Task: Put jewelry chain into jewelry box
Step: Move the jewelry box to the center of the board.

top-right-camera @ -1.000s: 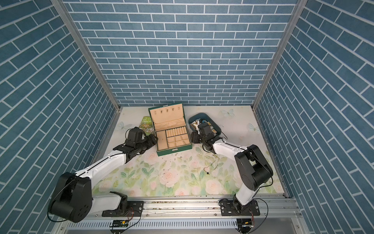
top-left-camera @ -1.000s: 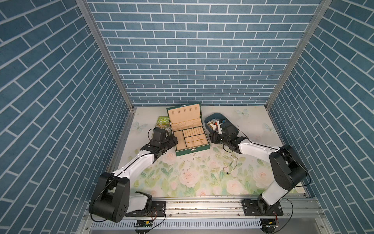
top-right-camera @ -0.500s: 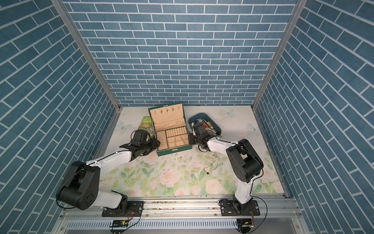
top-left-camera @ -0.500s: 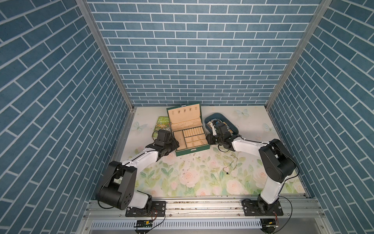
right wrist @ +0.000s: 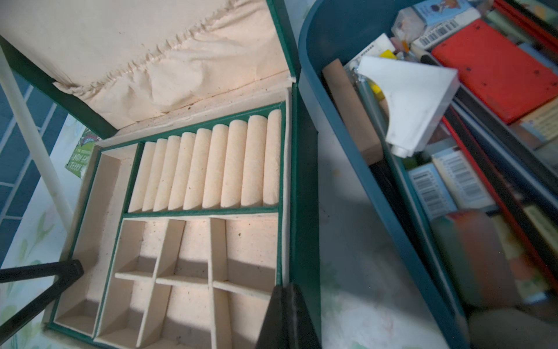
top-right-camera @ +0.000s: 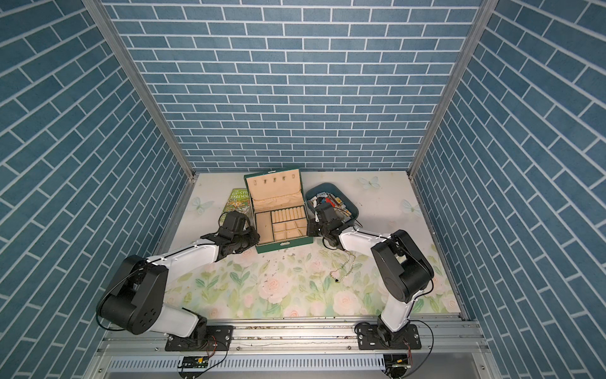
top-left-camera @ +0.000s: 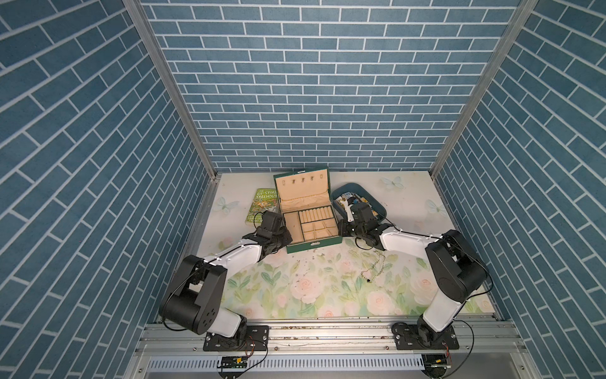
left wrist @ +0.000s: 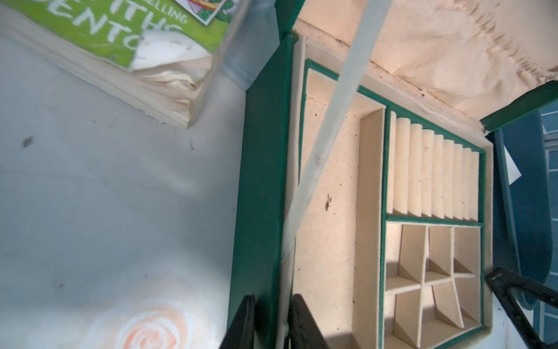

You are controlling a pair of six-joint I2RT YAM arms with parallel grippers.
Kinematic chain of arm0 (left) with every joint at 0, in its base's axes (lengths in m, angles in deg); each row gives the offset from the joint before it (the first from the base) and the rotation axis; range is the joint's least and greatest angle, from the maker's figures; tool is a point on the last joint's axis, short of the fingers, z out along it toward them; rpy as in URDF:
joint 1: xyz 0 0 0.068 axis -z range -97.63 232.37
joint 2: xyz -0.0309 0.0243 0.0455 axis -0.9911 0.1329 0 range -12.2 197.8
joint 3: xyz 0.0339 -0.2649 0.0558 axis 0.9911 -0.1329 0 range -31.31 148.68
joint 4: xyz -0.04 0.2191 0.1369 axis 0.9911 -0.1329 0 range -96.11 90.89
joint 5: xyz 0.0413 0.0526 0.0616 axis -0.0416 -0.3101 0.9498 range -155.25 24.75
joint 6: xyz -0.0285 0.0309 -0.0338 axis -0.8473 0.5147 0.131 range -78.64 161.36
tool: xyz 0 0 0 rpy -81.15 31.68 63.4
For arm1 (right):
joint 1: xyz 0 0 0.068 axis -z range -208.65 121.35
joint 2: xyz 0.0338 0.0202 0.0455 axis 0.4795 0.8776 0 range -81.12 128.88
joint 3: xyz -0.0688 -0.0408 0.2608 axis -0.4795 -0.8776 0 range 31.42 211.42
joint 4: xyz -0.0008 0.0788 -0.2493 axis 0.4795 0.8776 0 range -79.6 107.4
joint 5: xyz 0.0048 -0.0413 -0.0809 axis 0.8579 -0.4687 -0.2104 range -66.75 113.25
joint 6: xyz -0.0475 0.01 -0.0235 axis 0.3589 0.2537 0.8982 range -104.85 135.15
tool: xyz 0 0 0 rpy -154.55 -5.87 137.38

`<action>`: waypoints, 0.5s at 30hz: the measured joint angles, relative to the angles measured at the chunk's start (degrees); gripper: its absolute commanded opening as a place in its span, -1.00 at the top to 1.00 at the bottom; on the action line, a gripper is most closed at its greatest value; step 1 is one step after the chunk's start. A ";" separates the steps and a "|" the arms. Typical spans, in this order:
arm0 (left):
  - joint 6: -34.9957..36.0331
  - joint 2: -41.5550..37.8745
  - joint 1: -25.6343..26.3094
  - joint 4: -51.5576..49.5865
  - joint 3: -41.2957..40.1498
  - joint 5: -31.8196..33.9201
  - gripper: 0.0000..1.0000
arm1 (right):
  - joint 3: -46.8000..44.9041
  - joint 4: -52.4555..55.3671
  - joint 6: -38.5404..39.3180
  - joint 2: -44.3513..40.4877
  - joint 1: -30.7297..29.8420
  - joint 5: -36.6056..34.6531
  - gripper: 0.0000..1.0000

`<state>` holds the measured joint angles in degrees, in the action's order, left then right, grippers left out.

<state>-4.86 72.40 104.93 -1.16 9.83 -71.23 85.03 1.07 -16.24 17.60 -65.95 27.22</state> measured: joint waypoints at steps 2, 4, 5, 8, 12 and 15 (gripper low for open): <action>0.20 -0.17 0.63 0.24 -0.37 0.42 0.52 | -1.88 -0.90 -0.44 -1.29 -0.22 -0.33 0.90; 0.44 -0.63 1.22 0.68 -1.01 0.68 0.53 | -3.72 -1.38 -1.18 -2.78 -0.50 -0.68 0.88; 0.52 -0.94 1.55 0.85 -1.38 0.81 0.53 | -4.70 -1.64 -1.44 -3.54 -0.70 -0.90 0.86; 0.59 -2.58 2.86 1.31 -3.04 1.25 0.53 | -7.91 -2.01 -2.43 -6.38 -1.46 -1.55 0.81; 0.39 -6.01 4.87 1.53 -6.16 1.49 0.53 | -12.26 -1.88 -3.78 -10.71 -2.56 -1.88 0.73; 0.07 -8.87 6.08 1.22 -8.44 1.49 0.53 | -15.21 -1.86 -4.90 -13.33 -3.54 -2.03 0.70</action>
<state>-4.79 63.52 111.01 0.07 1.39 -69.75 69.81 -0.78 -21.14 4.27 -69.49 25.18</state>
